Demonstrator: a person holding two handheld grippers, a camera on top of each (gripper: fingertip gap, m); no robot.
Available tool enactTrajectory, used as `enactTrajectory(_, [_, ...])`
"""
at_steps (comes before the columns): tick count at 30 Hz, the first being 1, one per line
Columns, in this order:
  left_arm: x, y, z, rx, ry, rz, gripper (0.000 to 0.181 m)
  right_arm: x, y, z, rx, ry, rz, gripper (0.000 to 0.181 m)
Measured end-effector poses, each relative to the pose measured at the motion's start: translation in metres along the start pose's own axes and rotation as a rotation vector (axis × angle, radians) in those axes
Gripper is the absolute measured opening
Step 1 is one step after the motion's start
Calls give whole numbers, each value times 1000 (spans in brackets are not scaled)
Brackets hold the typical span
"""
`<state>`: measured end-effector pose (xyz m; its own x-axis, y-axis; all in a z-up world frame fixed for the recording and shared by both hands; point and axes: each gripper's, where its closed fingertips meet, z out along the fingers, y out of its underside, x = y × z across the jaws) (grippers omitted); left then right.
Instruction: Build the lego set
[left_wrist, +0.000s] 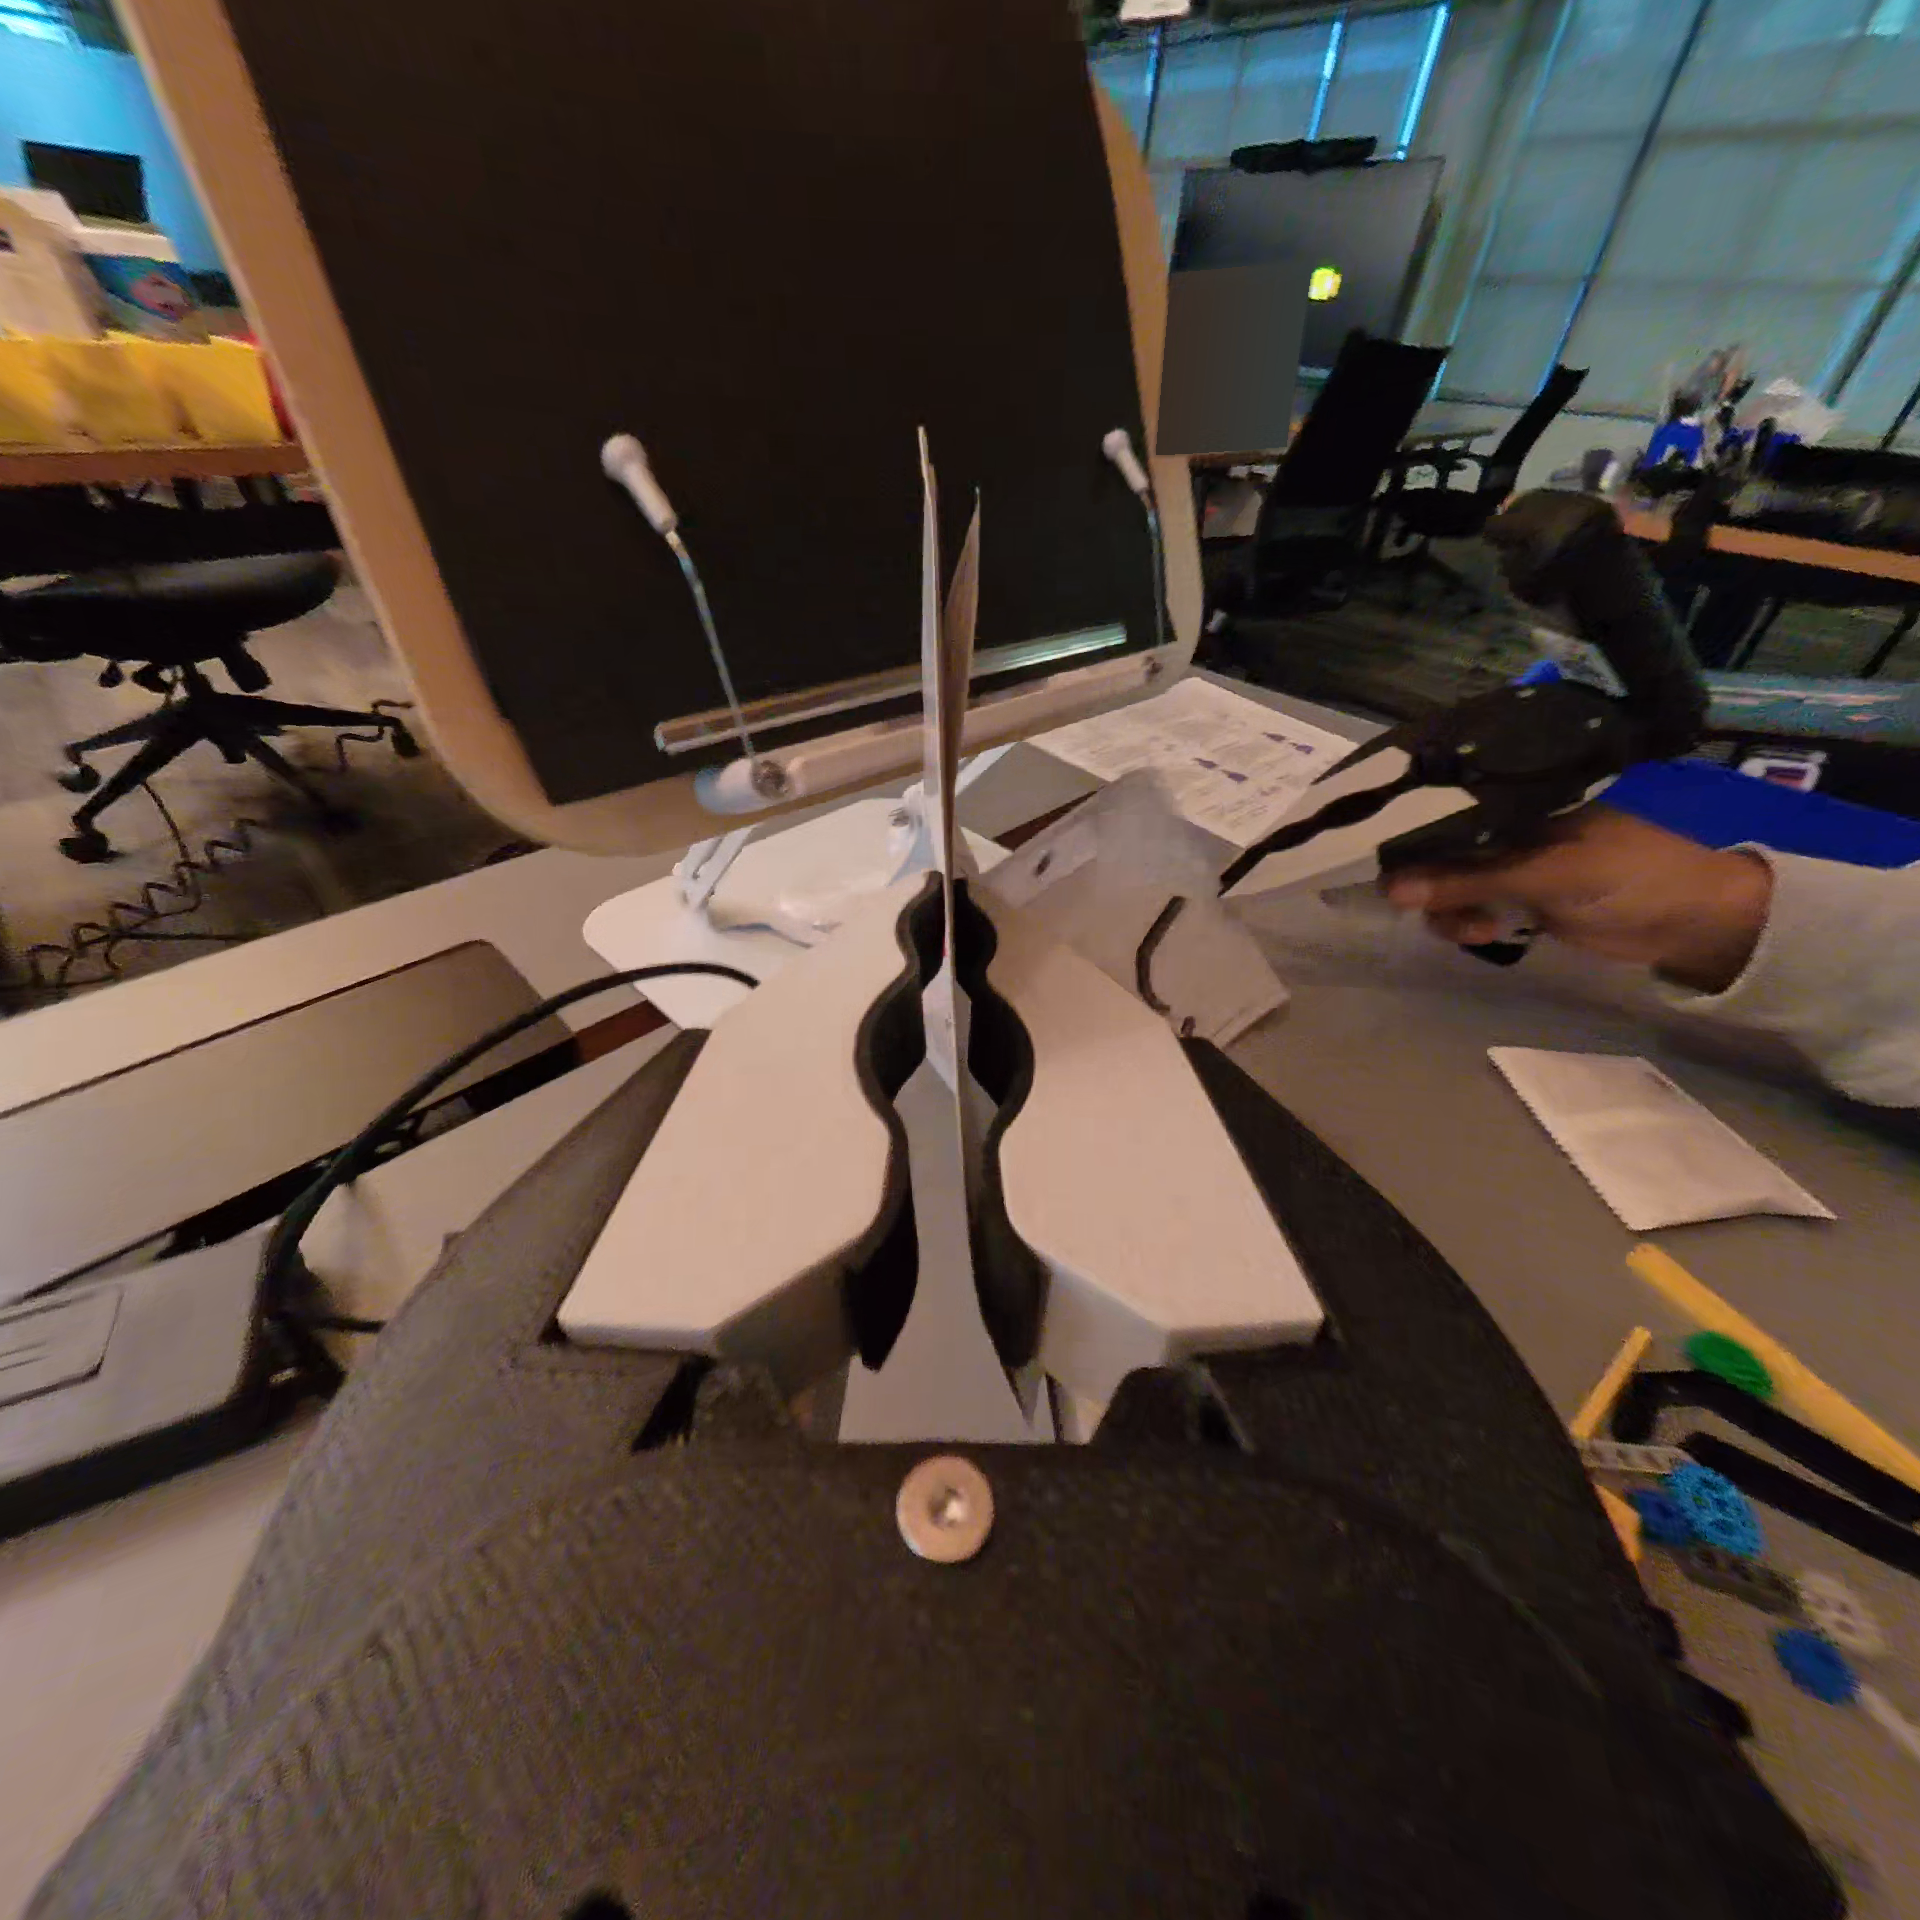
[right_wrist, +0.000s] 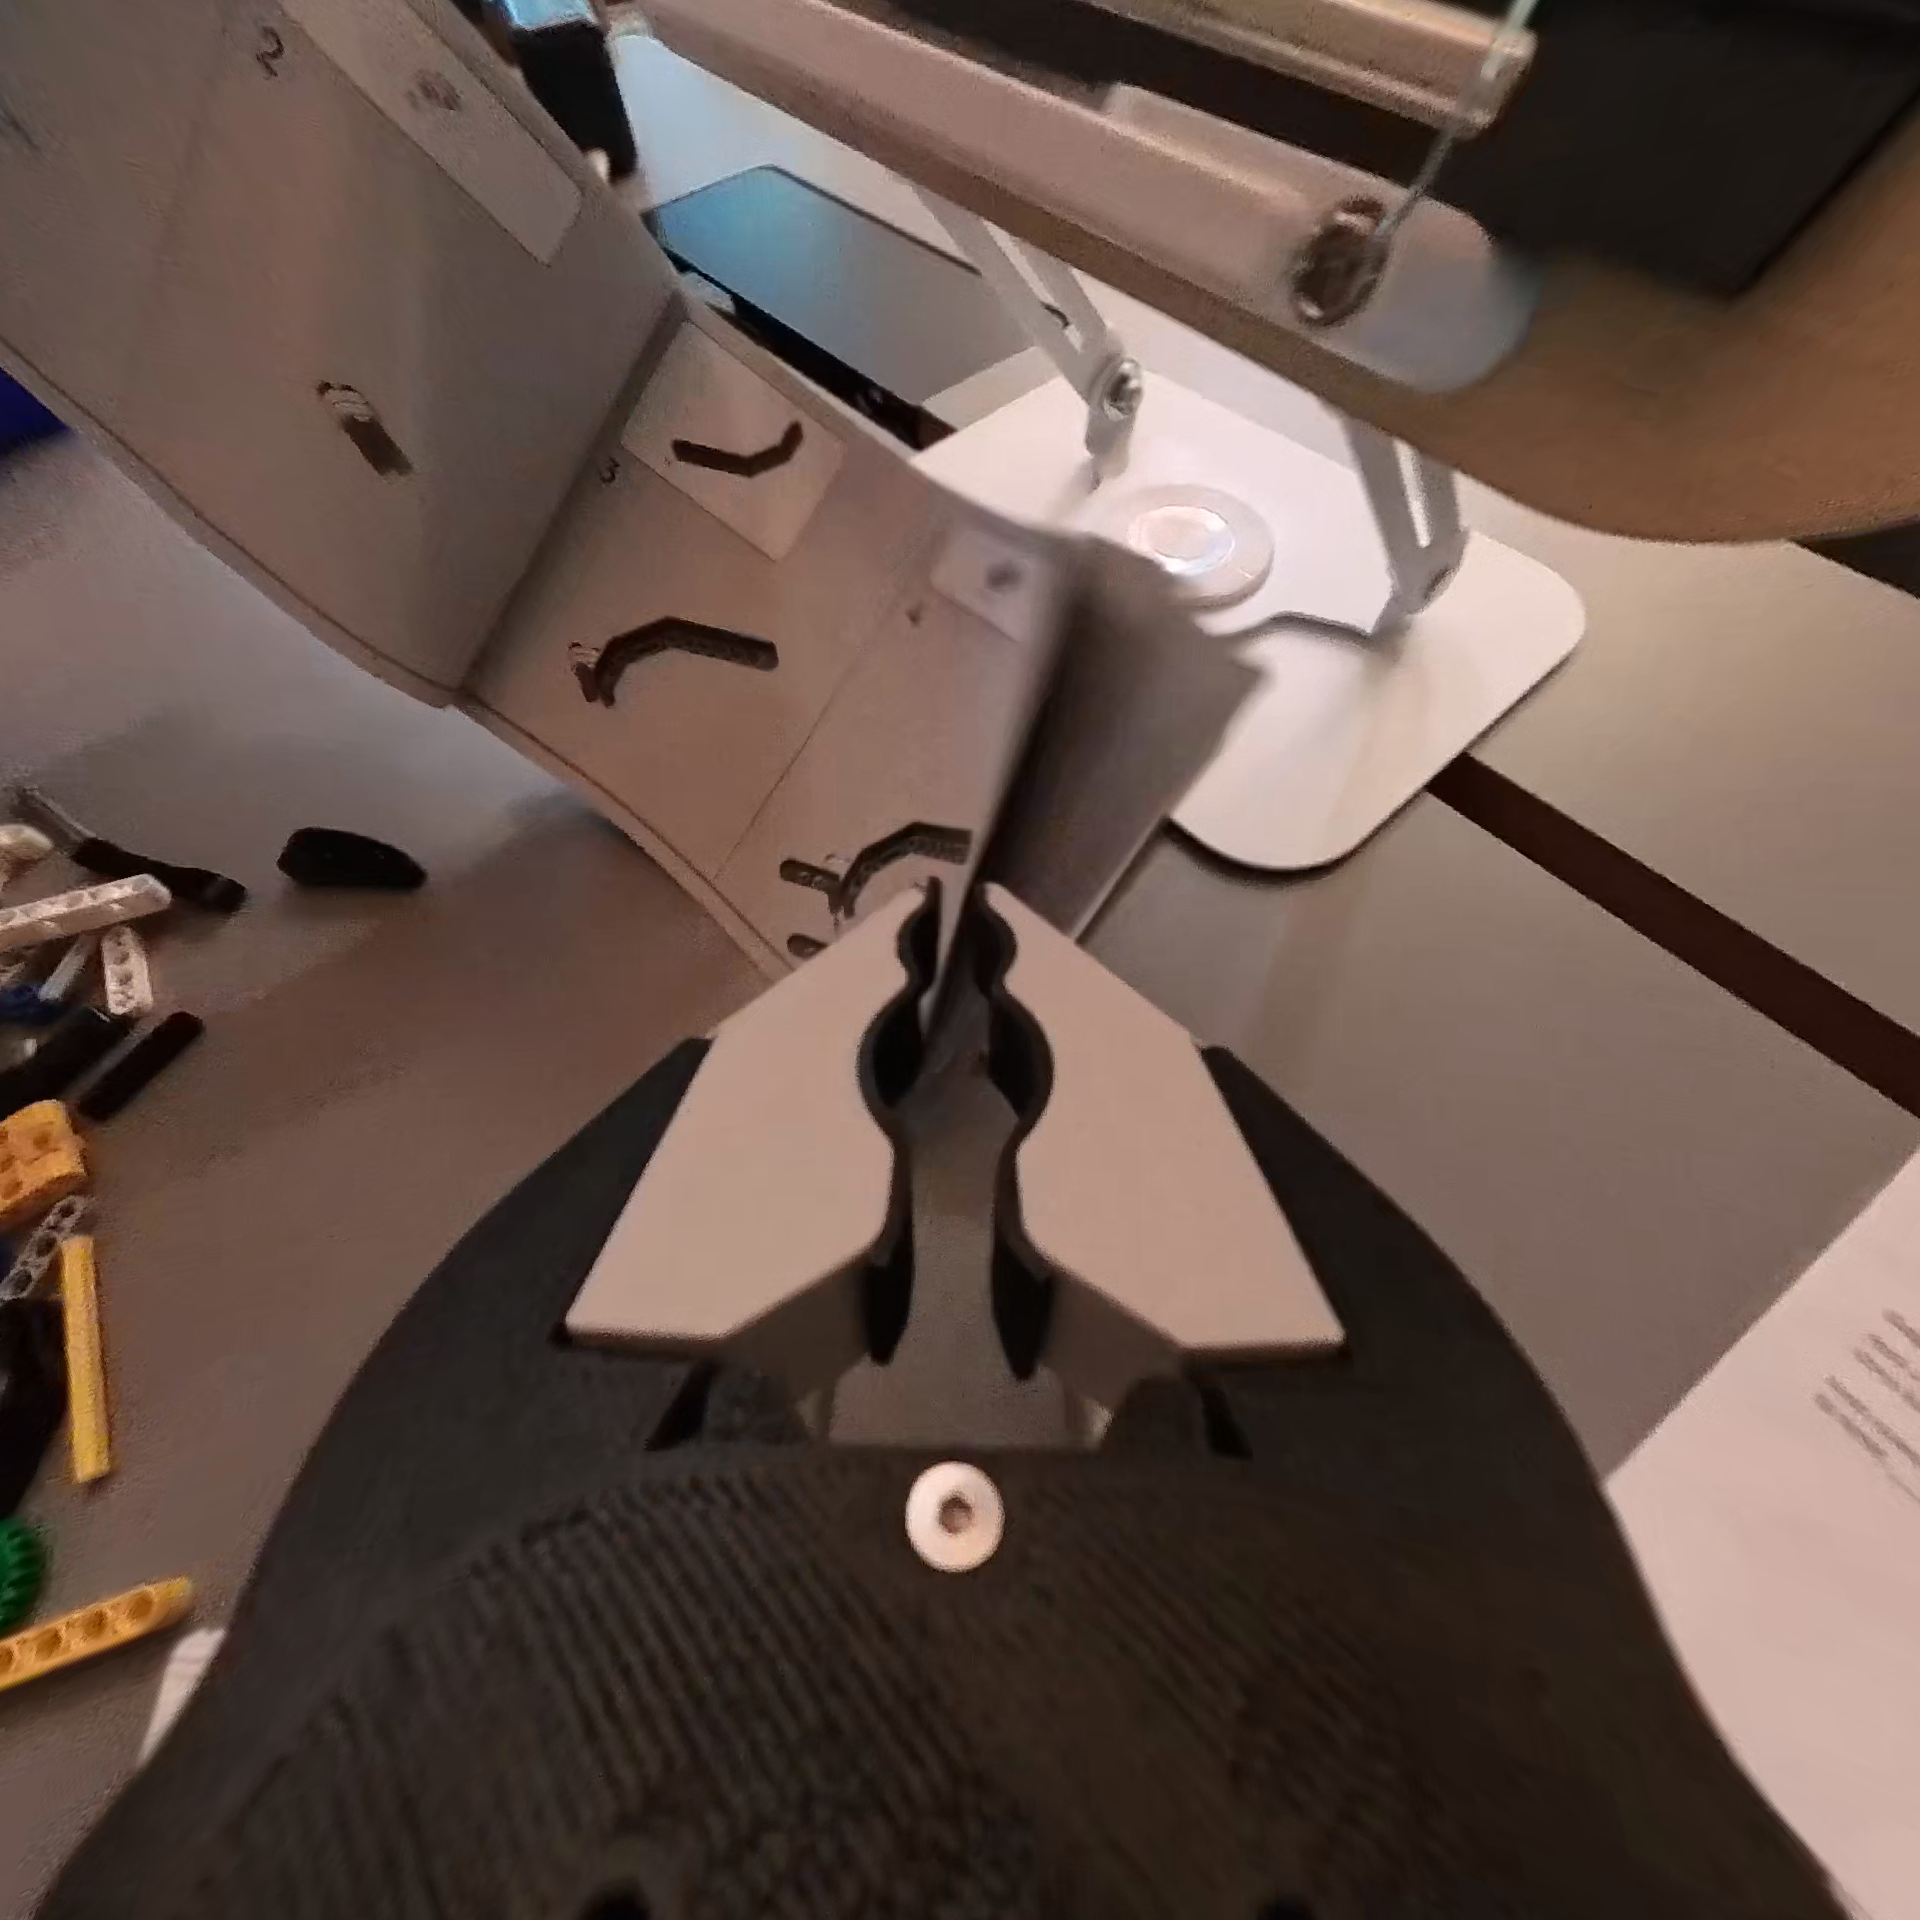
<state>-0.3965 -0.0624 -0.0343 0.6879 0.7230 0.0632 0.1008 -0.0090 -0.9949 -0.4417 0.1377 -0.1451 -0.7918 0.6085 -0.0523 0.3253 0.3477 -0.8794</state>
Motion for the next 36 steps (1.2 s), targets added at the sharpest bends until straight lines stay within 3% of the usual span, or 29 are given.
enactTrajectory(5, [44,-28,14,-16,148,137,0,-26,-38,2,81,-99,-21,46])
enactTrajectory(10, [103,-56,15,-10,338,405,0,-57,-98,-28,254,-217,-210,70])
enactTrajectory(12, [121,-69,10,23,395,460,0,-72,-107,-35,253,-285,-307,83])
enactTrajectory(14, [129,-83,7,70,395,489,0,-83,-106,-34,184,-331,-394,84])
enactTrajectory(18, [127,-95,4,138,385,437,0,-98,-91,-27,39,-454,-445,74])
enactTrajectory(20, [117,-92,4,145,351,410,0,-98,-72,-27,-89,-532,-444,29])
enactTrajectory(21, [112,-92,2,161,341,386,0,-100,-60,-30,-161,-593,-432,16])
enactTrajectory(24, [97,-84,-2,159,319,313,0,-104,-44,-35,-265,-690,-340,3])
enactTrajectory(26, [86,-75,-2,151,297,269,0,-99,-43,-35,-268,-648,-371,2])
enactTrajectory(31, [40,-49,10,146,192,101,0,-54,-72,-29,-328,-363,-521,1])
enactTrajectory(33, [28,-37,16,165,185,-16,0,-42,-81,-27,-431,-280,-624,1])
enactTrajectory(36, [16,-13,23,145,167,-119,0,-24,-84,-24,-699,-158,-806,2])
